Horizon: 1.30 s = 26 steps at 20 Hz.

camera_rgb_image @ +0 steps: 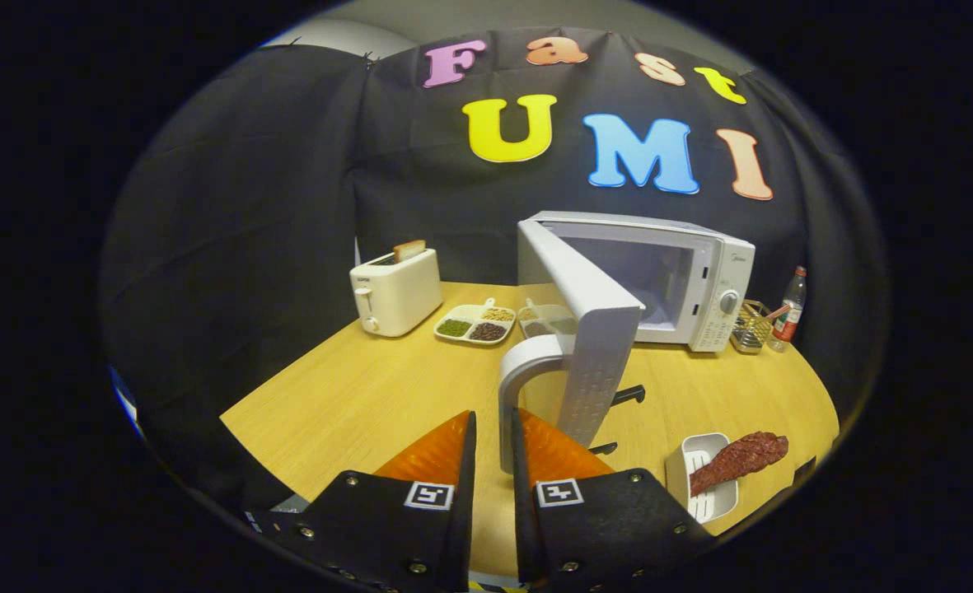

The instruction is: Open the microwave, put the food inside, and close the microwave door.

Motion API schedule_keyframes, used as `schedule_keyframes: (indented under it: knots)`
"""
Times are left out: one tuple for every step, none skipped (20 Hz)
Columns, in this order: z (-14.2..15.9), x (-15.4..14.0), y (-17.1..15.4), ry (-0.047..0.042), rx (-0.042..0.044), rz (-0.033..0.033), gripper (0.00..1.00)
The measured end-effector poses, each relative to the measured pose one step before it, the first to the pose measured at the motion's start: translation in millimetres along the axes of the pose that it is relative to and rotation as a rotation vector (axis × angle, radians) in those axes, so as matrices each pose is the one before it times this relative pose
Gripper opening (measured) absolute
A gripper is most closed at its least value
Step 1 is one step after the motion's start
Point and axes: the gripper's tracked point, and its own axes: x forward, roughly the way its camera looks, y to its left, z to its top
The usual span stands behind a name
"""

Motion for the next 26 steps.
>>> schedule_keyframes:
  knots:
    - [-0.01, -4.36, 13.69, -0.00020, -0.01517, 0.04772, 0.22]
    - [-1.21, -2.85, 11.55, -0.00072, -0.00942, 0.04491, 0.22]
    - [1.06, -4.26, 12.48, -0.00569, -0.00560, 0.05935, 0.23]
    - [2.02, -3.26, 11.48, -0.00153, -0.00316, 0.05253, 0.23]
    - [2.64, -5.25, 3.97, -0.00675, -0.00734, 0.02698, 0.28]
    - [5.92, -5.35, 2.42, -0.01401, -0.01060, 0.02176, 0.43]
    - [7.85, -6.79, -1.00, -0.02258, -0.00519, 0.01224, 0.58]
    - [7.35, -6.45, 0.91, -0.02505, 0.00152, 0.01226, 0.73]
    - [9.25, -6.56, -2.76, -0.02582, 0.00343, 0.00348, 0.86]
    - [7.88, -6.78, -4.15, -0.02563, 0.00278, -0.00309, 0.90]
    - [9.71, -7.05, -6.78, -0.02527, 0.00334, -0.01017, 0.92]
    - [9.78, -5.83, -9.28, -0.02429, 0.00022, -0.01409, 0.92]
    - [9.87, -5.22, -12.52, -0.02089, -0.00478, -0.02491, 0.92]
    - [7.59, -4.04, -14.49, -0.01991, -0.00707, -0.03000, 0.92]
    - [8.23, -4.38, -16.33, -0.01906, -0.00911, -0.02981, 0.92]
    - [5.75, -3.90, -17.26, -0.01649, -0.01193, -0.03700, 0.92]
    - [3.82, -4.08, -19.62, -0.01106, -0.01054, -0.03836, 0.92]
    - [0.55, -4.88, -18.33, -0.00793, -0.00757, -0.03715, 0.92]
    - [1.94, -5.22, -20.00, -0.01140, -0.00521, -0.03901, 0.92]
    - [1.29, -1.70, -19.04, -0.00853, -0.00554, -0.04233, 0.92]
    - [-0.70, -1.43, -21.05, 0.00314, -0.00021, -0.03802, 0.92]
    - [-2.86, -1.19, -17.36, 0.00230, 0.00630, -0.03399, 0.92]
    - [-0.62, -2.16, -18.93, 0.00056, 0.00844, -0.03510, 0.92]
    - [-1.40, 0.10, -17.28, 0.00462, 0.01011, -0.03710, 0.92]
    - [-2.37, -1.67, -17.50, 0.00531, 0.01346, -0.03278, 0.92]
    - [-0.47, -2.65, -13.05, 0.00021, 0.01508, -0.02296, 0.92]
